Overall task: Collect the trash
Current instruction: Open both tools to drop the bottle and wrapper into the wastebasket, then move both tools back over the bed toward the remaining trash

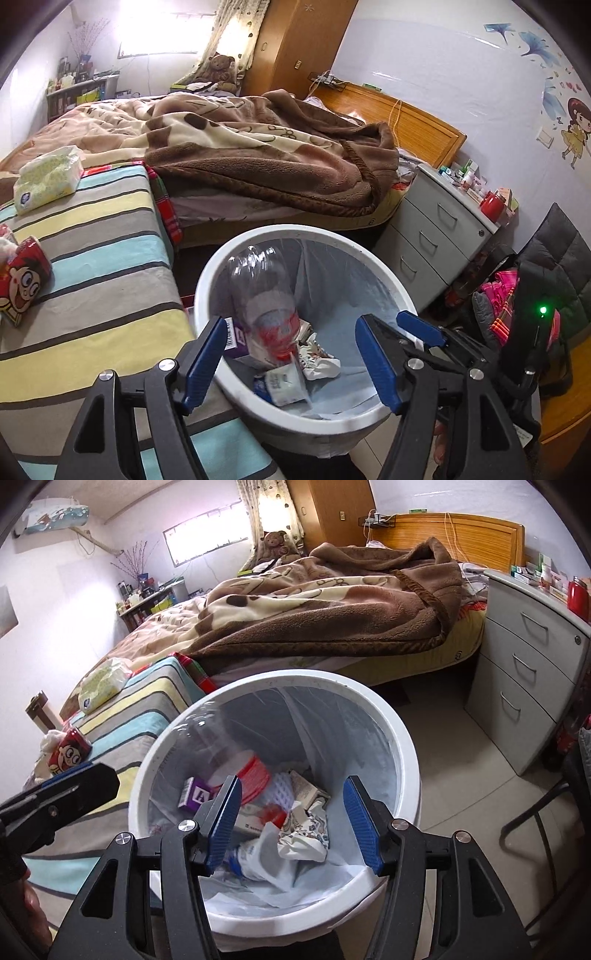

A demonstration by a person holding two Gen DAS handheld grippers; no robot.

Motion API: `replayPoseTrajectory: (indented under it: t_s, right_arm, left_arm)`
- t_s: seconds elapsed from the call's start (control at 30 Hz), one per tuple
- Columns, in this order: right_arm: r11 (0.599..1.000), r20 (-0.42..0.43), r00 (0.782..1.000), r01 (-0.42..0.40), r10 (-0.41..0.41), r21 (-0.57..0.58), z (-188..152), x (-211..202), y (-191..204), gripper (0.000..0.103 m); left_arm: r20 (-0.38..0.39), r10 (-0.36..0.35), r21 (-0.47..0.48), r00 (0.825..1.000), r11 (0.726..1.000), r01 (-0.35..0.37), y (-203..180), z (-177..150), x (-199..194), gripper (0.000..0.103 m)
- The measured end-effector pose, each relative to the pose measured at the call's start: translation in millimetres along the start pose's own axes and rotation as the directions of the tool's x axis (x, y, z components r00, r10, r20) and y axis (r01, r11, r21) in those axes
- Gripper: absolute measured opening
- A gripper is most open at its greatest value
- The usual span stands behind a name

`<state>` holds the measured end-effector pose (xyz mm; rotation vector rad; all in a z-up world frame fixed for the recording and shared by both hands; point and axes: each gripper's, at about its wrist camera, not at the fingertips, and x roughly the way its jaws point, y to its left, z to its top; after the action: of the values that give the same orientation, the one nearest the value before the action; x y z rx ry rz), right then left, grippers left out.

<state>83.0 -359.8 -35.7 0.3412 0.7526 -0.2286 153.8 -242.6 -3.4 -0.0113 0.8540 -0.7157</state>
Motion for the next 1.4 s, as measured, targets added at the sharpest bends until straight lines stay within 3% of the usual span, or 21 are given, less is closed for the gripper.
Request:
replayPoseTrajectory:
  t_s: [0.8, 1.17, 1.4]
  right_arm:
    - [0.989, 0.031, 0.990, -0.133, 0.135, -0.056, -1.3, -2.7, 62.5, 0.065]
    - [0.969, -0.007, 0.975, -0.221, 0.222, -0.112, -1.4, 12.2, 114.9, 0.066]
    - [0.953, -0.043, 0.966, -0.260, 0.257, -0.153, -1.8, 20.3, 148.1, 0.066]
  left_arm:
    - [0.091, 0.121, -0.109, 0.989, 0.988, -0.111, 73.7, -15.7, -68.9, 0.072]
    - [0.116, 0.266, -0.202, 0.957, 0.950, -0.240, 139.6, -31.1, -106.0, 0.072]
    - [0.124, 0.323, -0.265, 0.938, 0.922, -0.282, 179.5, -41.1, -129.2, 0.072]
